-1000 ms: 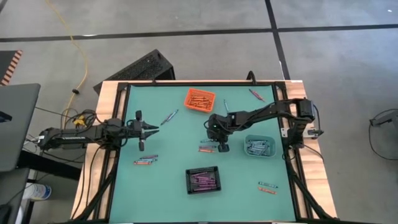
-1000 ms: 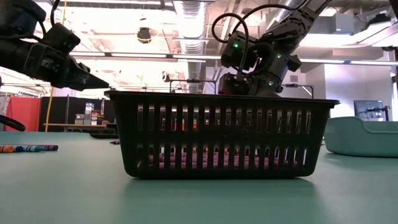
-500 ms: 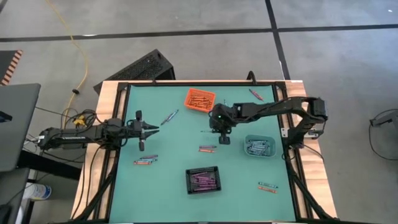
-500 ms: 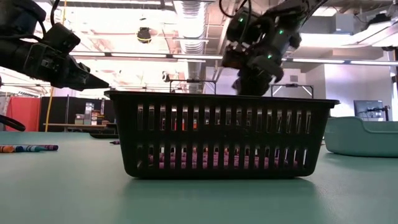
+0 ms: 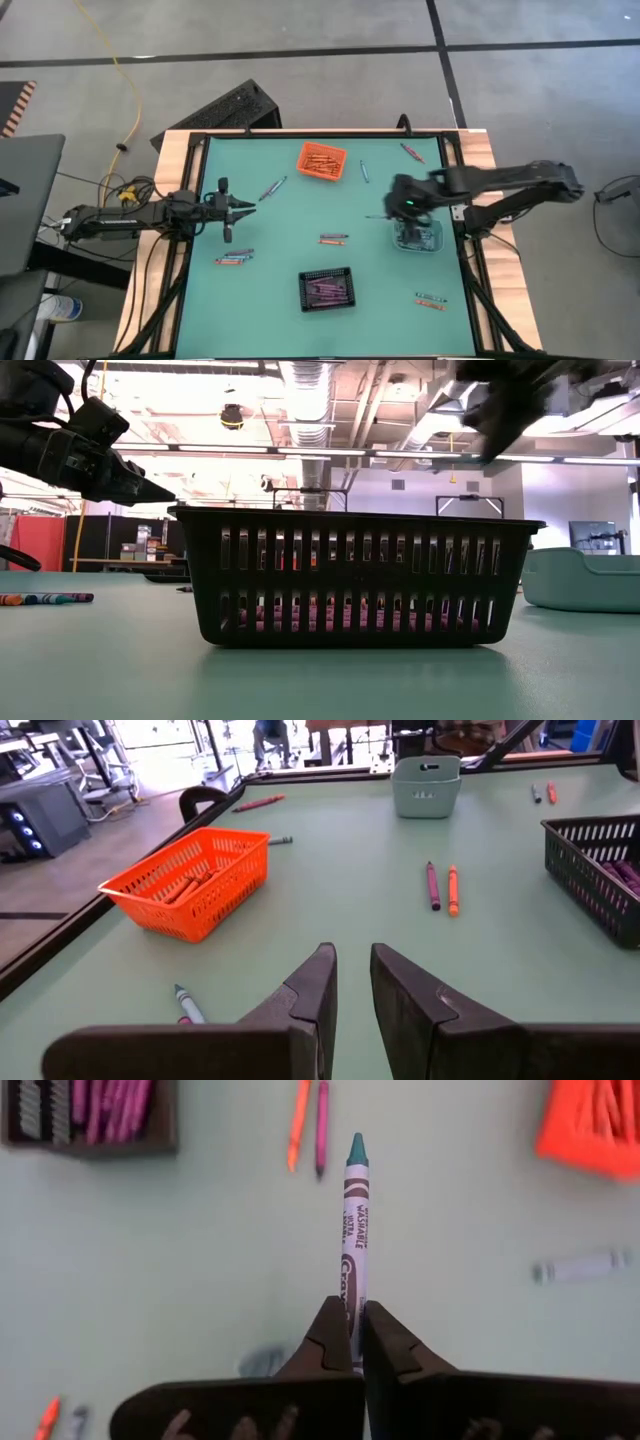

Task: Sort crayons
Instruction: Put the blue crayon into the blue bin

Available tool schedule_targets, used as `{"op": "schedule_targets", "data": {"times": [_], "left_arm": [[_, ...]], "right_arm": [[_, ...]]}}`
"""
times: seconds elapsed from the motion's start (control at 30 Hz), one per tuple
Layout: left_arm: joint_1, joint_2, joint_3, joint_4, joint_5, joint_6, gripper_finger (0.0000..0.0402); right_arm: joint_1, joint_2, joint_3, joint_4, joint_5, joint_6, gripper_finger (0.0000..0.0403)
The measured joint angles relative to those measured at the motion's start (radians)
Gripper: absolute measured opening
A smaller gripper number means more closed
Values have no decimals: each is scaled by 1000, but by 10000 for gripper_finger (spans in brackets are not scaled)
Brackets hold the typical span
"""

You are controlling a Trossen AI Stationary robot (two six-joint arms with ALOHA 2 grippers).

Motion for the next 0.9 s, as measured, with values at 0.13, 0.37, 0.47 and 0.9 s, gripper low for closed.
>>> {"op": "schedule_targets", "data": {"times": [0.13, 0.37, 0.47, 0.9], "left_arm": [[0, 0, 0, 0, 0, 0, 54], [0, 0, 0, 0, 0, 0, 55], [0, 0, 0, 0, 0, 0, 54], [0, 0, 0, 0, 0, 0, 54]], "right_arm": [[90, -143, -84, -96, 76, 148, 4], [177, -303, -250, -134, 114, 311, 4], [197, -322, -294, -132, 113, 327, 4], [214, -312, -365, -92, 104, 338, 4]]}}
